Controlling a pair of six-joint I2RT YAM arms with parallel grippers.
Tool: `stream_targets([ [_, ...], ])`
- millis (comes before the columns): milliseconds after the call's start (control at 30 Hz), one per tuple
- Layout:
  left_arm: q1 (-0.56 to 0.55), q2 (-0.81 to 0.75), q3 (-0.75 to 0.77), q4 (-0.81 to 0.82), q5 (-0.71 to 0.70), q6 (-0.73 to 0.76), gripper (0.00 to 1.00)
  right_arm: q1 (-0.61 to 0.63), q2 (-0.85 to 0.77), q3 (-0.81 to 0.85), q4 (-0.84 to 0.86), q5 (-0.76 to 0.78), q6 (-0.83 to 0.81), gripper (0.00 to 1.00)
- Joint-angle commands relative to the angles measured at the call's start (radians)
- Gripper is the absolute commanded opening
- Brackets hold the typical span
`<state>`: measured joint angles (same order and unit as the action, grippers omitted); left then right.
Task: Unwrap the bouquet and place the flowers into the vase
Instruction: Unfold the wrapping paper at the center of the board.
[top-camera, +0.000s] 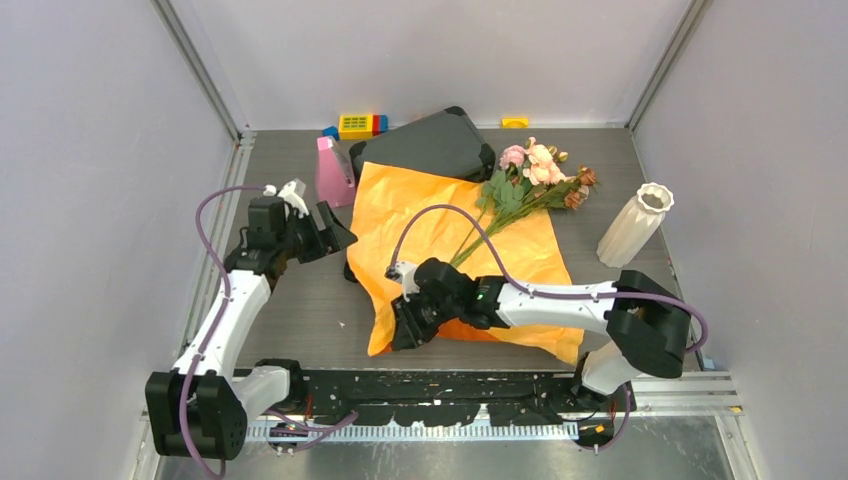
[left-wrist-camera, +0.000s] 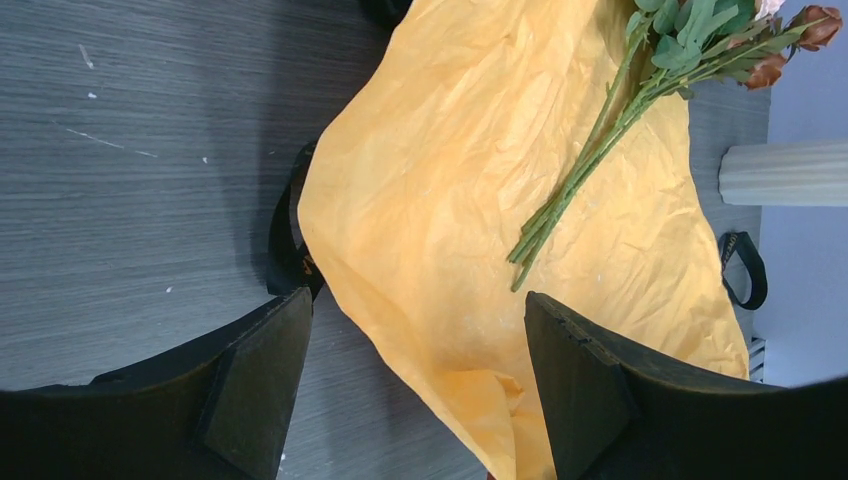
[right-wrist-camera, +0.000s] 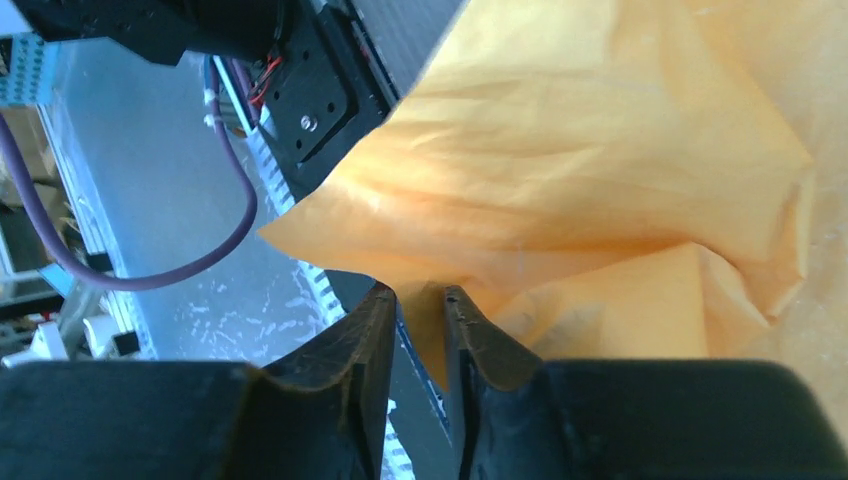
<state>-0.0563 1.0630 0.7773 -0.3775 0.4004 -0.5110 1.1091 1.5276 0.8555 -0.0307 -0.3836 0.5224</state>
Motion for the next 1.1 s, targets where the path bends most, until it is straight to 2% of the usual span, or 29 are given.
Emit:
stream_targets([
  [0, 0.007, -0.035, -0.001, -0.040, 0.002, 0.038, 0.80, 0.056, -0.054, 0.108, -0.141, 0.044, -0.076, 0.40],
  [167, 0.006, -0.050, 0.013, -0.064, 0.020, 0.054, 0.81, 0.074, -0.173, 0.173, -0.271, 0.095, -0.091, 0.63],
  [233, 0.006, -0.057, 0.023, -0.077, 0.028, 0.066, 0.80, 0.073, -0.222, 0.196, -0.324, 0.189, -0.097, 0.69],
  [367, -0.006, -0.075, 0.043, -0.084, 0.045, 0.071, 0.80, 0.056, -0.268, 0.214, -0.401, 0.449, -0.096, 0.74],
  [467, -0.064, -0.067, 0.059, -0.086, 0.031, 0.066, 0.79, -0.002, -0.262, 0.187, -0.407, 0.516, -0.039, 0.73],
  [567, -0.192, -0.044, 0.068, -0.085, -0.025, 0.052, 0.78, -0.090, -0.240, 0.129, -0.390, 0.497, 0.017, 0.67],
  [733, -0.340, -0.001, 0.016, -0.013, -0.060, -0.033, 0.73, -0.109, -0.202, 0.063, -0.374, 0.448, 0.033, 0.58],
  [900, -0.372, 0.036, -0.105, 0.074, -0.032, -0.107, 0.69, -0.090, -0.192, -0.033, -0.325, 0.333, 0.052, 0.53],
  [1067, -0.372, 0.044, -0.210, 0.152, -0.012, -0.159, 0.68, -0.054, -0.182, -0.091, -0.323, 0.328, 0.066, 0.52],
])
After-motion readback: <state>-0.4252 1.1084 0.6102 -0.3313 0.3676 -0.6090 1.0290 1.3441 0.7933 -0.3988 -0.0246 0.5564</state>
